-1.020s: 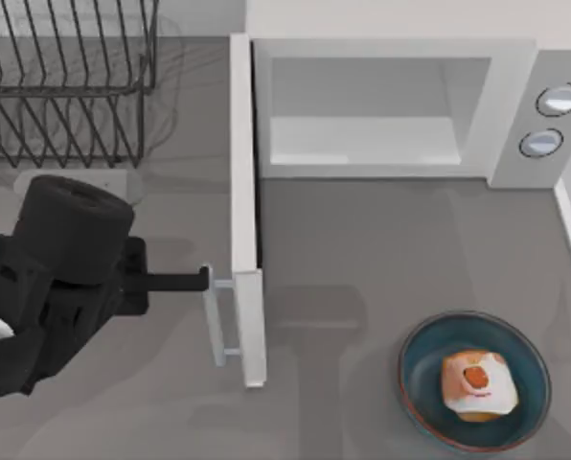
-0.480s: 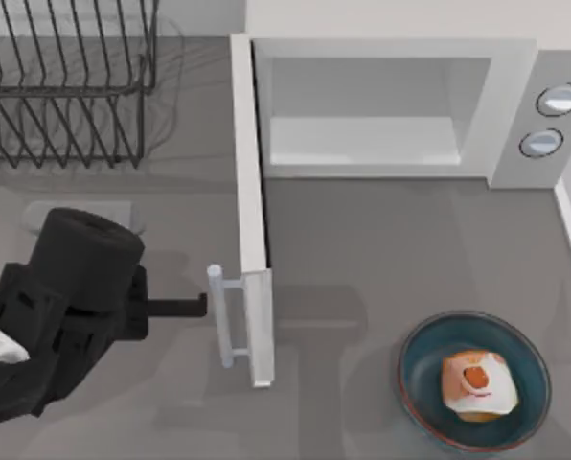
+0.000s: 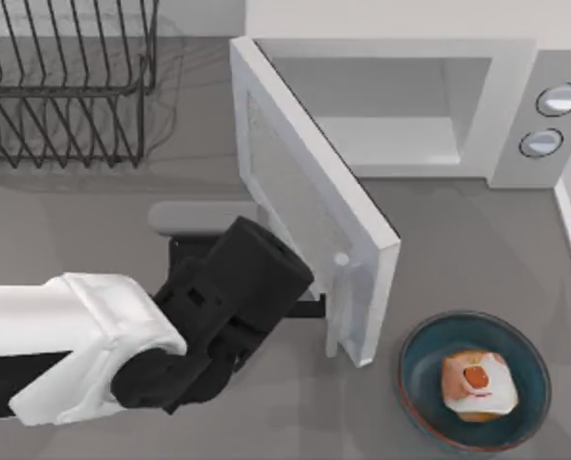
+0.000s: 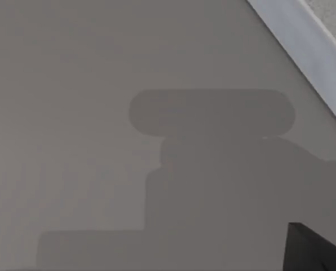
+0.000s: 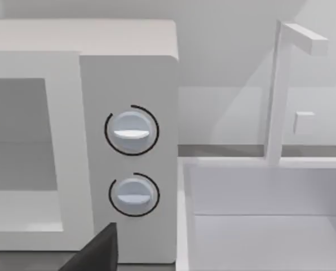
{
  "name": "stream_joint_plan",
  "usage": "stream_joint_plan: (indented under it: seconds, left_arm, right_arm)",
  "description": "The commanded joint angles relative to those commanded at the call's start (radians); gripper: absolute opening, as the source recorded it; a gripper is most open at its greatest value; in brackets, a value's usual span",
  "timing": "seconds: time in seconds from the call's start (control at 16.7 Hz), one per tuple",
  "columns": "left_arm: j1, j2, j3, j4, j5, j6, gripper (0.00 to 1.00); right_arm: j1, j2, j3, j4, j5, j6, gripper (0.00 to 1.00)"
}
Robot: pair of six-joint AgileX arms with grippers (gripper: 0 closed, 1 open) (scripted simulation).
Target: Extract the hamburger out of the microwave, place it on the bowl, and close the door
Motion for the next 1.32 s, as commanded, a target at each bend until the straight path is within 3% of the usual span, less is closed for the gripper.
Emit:
stream_joint_plan:
  seconds: [0.42,0.9,1.32]
  left_arm:
    - [-0.018,0.023,0.025,-0.010,-0.011,-0.021,0.00]
    - [-0.173,0.296,0.357,-0.155,-0.091,-0.181,0.00]
    - [-0.190,0.332,0.399,-0.179,-0.099,-0.203,0.00]
  right_arm:
    - [0.000,0.000,0.000,0.000,0.000,0.000,1.00]
    - [0.000,0.000,0.000,0.000,0.000,0.000,1.00]
    - [0.000,0.000,0.000,0.000,0.000,0.000,1.00]
